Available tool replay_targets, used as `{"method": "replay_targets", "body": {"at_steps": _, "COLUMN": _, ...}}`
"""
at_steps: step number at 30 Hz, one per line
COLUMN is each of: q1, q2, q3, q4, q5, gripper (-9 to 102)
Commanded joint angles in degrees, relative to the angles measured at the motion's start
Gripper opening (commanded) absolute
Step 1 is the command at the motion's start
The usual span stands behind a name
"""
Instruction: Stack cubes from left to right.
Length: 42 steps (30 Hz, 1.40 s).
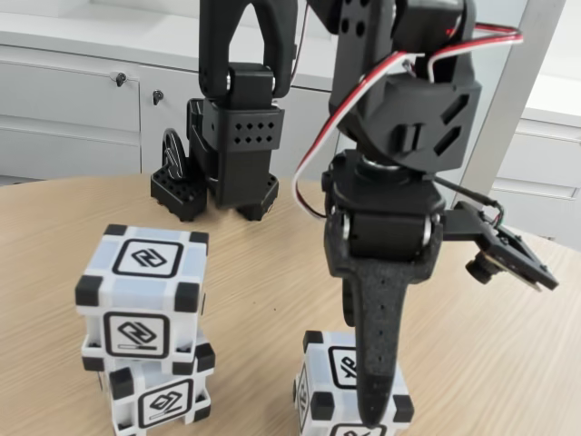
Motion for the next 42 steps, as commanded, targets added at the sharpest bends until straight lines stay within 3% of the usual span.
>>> {"method": "replay_targets", "body": {"at_steps": 1, "q1": 0.6, "q2": -0.4, "q3": -1.3, "q4": 0.2, "q5": 0.5, "gripper": 41}}
{"method": "replay_targets", "body": {"at_steps": 12, "q1": 5.9, "q2": -1.7, "q3": -0.4, "q4": 0.1, "q5": -0.9, "gripper": 40}}
{"method": "replay_targets", "body": {"at_steps": 36, "q1": 4.8, "q2": -1.7, "q3": -1.1, "q4": -0.7, "q5": -7.8, "gripper": 38}}
{"method": "replay_targets", "body": {"at_steps": 42, "q1": 4.7, "q2": -1.7, "q3": -1.3, "q4": -0.7, "q5": -6.1, "gripper": 32}}
